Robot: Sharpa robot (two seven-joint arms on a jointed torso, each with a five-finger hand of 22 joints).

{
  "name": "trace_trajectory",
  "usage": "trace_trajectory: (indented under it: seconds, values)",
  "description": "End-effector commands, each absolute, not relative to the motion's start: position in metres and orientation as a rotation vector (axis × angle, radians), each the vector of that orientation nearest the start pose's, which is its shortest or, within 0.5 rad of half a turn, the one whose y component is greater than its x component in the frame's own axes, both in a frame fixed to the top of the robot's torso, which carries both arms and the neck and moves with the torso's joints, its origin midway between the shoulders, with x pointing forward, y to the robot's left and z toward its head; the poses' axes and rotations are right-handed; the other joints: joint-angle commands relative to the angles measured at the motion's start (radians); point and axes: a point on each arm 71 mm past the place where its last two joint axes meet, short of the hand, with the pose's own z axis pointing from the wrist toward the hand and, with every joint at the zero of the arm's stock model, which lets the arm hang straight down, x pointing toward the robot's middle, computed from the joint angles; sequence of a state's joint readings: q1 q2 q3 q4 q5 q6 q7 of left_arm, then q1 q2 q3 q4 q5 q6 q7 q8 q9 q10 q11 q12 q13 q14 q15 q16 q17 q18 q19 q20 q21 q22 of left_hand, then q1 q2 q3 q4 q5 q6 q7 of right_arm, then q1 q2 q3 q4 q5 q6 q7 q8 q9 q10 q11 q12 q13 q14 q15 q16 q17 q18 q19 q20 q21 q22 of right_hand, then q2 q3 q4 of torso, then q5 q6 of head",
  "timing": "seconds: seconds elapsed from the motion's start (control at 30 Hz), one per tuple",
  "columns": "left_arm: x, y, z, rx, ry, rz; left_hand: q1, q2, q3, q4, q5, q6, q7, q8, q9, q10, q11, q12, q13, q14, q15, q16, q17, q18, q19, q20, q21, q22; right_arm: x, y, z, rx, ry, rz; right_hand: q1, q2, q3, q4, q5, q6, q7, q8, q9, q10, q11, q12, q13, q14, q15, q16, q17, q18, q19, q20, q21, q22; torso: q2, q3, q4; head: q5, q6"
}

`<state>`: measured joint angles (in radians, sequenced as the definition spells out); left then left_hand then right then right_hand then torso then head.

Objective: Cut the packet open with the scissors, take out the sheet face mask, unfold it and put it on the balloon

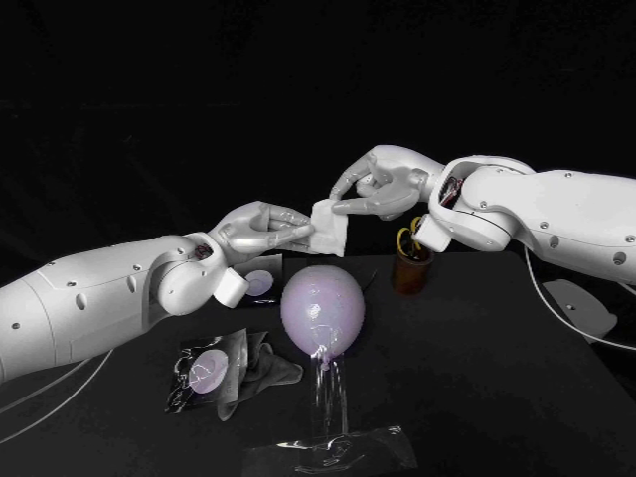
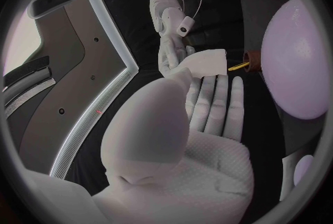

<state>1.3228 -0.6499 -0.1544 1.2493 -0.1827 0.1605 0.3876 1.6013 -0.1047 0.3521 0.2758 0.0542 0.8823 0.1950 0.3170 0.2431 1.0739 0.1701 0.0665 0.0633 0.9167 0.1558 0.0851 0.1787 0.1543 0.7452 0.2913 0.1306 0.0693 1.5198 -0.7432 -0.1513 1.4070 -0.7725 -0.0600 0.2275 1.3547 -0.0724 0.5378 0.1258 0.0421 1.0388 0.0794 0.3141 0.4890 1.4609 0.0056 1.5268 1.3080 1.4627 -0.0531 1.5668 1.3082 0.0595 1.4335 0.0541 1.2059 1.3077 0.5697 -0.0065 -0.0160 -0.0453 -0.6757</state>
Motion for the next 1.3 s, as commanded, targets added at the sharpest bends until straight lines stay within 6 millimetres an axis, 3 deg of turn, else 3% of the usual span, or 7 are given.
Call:
trace_trajectory:
  seconds: [0.03, 0.4, 0.53, 1.07, 1.3]
  values:
    - [0.5275, 0.1611, -0.1679, -0.663, 1.758, -1.794, 0.008, 0.000, 0.004, -0.007, -0.005, 0.003, 0.007, -0.007, -0.001, -0.010, 0.000, -0.005, -0.001, 0.003, 0.003, -0.001, 0.001, 0.007, 0.006, 0.000, -0.005, -0.002, 0.5263, -0.1687, -0.0709, 0.016, 1.689, 1.244, 0.004, 0.005, -0.005, 0.000, 0.007, 0.005, -0.001, 0.007, 0.043, 0.086, 0.001, 0.002, 0.242, 0.108, 0.001, 0.004, 0.263, 0.008, -0.008, 0.002, 0.000, 0.172, 0.000, -0.0001, -0.0006, -0.001, 0.000]
    - [0.5276, 0.1624, -0.1680, -0.666, 1.757, -1.795, 0.016, 0.012, 0.016, -0.008, -0.005, 0.009, 0.005, -0.005, -0.001, -0.007, -0.001, -0.003, -0.001, 0.005, 0.003, 0.000, 0.002, 0.006, 0.006, 0.000, -0.007, -0.002, 0.5270, -0.1700, -0.0710, 0.019, 1.689, 1.240, 0.004, 0.005, -0.005, 0.000, 0.007, 0.005, -0.001, 0.007, 0.043, 0.086, 0.001, 0.002, 0.242, 0.108, 0.001, 0.004, 0.263, 0.008, -0.008, 0.002, 0.000, 0.172, 0.000, -0.0001, 0.0001, -0.002, -0.002]
    - [0.5277, 0.1627, -0.1678, -0.668, 1.755, -1.801, 0.031, 0.030, 0.037, -0.014, -0.005, 0.016, -0.001, -0.001, 0.001, -0.001, -0.003, -0.002, -0.001, 0.010, 0.001, 0.002, 0.003, 0.007, 0.005, -0.001, -0.008, -0.001, 0.5275, -0.1707, -0.0710, 0.020, 1.688, 1.237, 0.004, 0.005, -0.005, 0.000, 0.007, 0.005, -0.001, 0.007, 0.043, 0.086, 0.001, 0.002, 0.242, 0.108, 0.001, 0.004, 0.263, 0.008, -0.008, 0.002, 0.000, 0.172, 0.000, -0.0004, 0.0000, -0.002, -0.001]
    - [0.5269, 0.1618, -0.1682, -0.660, 1.769, -1.805, 0.021, 0.020, 0.041, -0.013, -0.006, 0.033, -0.002, 0.011, 0.006, 0.006, -0.006, -0.002, -0.001, 0.015, 0.000, 0.004, 0.004, 0.013, 0.004, -0.001, -0.012, -0.001, 0.5291, -0.1708, -0.0706, 0.023, 1.681, 1.233, 0.005, 0.006, -0.006, -0.001, 0.006, 0.004, -0.001, 0.008, 0.044, 0.087, 0.001, 0.004, 0.243, 0.108, 0.001, 0.004, 0.263, 0.008, -0.009, 0.002, -0.002, 0.171, 0.000, -0.0003, -0.0002, 0.000, -0.004]
    - [0.5263, 0.1605, -0.1675, -0.658, 1.757, -1.804, 0.026, 0.029, 0.054, -0.026, -0.005, 0.071, -0.024, 0.040, 0.022, 0.058, -0.025, 0.012, 0.003, 0.056, -0.018, 0.025, 0.015, 0.020, 0.023, -0.001, -0.004, 0.003, 0.5293, -0.1699, -0.0708, 0.022, 1.684, 1.234, 0.005, 0.006, -0.006, -0.001, 0.006, 0.004, -0.001, 0.008, 0.044, 0.087, 0.001, 0.004, 0.243, 0.108, 0.001, 0.004, 0.263, 0.008, -0.009, 0.002, -0.002, 0.171, 0.000, -0.0001, -0.0001, 0.000, -0.005]
